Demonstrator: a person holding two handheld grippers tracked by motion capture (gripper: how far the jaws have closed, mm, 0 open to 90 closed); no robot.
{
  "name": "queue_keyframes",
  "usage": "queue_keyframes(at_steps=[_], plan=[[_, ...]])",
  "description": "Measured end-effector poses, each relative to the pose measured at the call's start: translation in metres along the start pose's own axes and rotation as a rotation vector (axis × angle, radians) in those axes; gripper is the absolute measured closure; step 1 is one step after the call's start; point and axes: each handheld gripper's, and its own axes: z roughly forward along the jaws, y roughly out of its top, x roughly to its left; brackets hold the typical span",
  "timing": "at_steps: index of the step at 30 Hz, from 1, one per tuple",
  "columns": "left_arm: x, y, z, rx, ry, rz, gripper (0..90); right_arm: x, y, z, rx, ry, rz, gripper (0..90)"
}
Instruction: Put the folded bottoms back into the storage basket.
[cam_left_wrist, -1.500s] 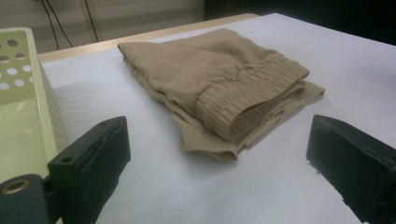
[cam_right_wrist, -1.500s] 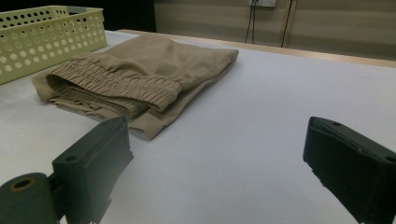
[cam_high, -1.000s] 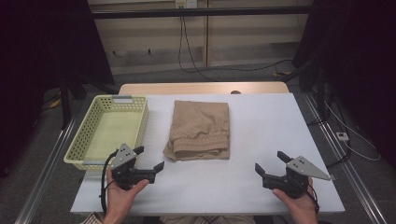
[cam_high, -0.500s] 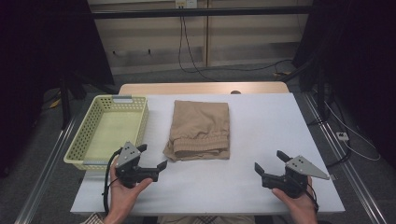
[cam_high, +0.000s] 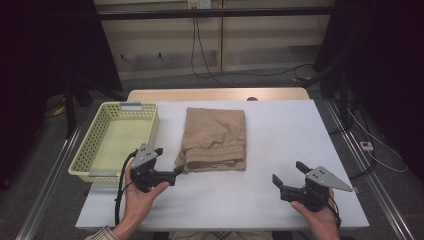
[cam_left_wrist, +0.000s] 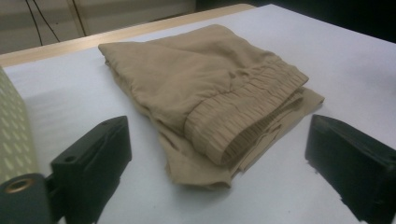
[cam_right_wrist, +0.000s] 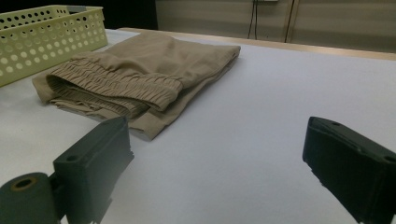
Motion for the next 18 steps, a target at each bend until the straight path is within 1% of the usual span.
queue_keyframes(at_steps=[2, 3, 4, 7, 11, 13, 15, 16, 18], plan=[[0.000, 0.001, 0.002, -0.005, 0.003, 0.002, 8.3, 0.000, 0.000, 0.000, 0.000, 0.002, 0.000, 7.6], [-0.001, 0.002, 0.006, -0.001, -0.003, 0.001, 8.1, 0.000, 0.000, 0.000, 0.000, 0.002, -0.001, 7.6], [-0.001, 0.002, 0.006, -0.001, -0.003, 0.001, 7.6, 0.000, 0.000, 0.000, 0.000, 0.002, -0.001, 7.6], [-0.002, 0.004, 0.013, 0.011, -0.001, 0.016, 7.2, 0.001, 0.000, 0.000, 0.000, 0.005, -0.001, 7.6], [-0.001, 0.008, 0.020, 0.015, 0.002, 0.018, 6.9, 0.001, 0.000, 0.000, -0.002, 0.004, -0.001, 7.6], [-0.001, 0.011, 0.024, 0.023, 0.006, 0.022, 6.6, 0.001, 0.000, 0.000, -0.001, 0.005, 0.001, 7.6], [-0.002, 0.015, 0.032, 0.031, 0.004, 0.025, 6.5, 0.001, 0.000, 0.000, -0.001, 0.006, 0.001, 7.6], [-0.003, 0.017, 0.034, 0.033, -0.001, 0.019, 6.5, 0.001, 0.000, 0.000, 0.000, 0.006, 0.000, 7.6], [-0.003, 0.019, 0.037, 0.039, -0.003, 0.024, 6.5, 0.001, 0.000, 0.000, 0.000, 0.007, -0.001, 7.6]])
